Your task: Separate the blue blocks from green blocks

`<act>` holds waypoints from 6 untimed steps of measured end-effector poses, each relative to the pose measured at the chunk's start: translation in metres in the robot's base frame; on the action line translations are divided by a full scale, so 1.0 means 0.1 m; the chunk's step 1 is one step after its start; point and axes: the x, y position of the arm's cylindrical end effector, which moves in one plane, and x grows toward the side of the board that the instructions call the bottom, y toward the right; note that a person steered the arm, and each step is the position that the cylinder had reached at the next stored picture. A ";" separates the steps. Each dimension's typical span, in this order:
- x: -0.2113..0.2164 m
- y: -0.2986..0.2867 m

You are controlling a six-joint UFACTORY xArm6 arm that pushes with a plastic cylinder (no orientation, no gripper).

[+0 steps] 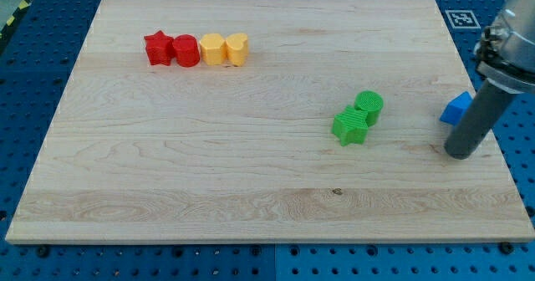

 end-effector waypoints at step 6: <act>-0.01 0.82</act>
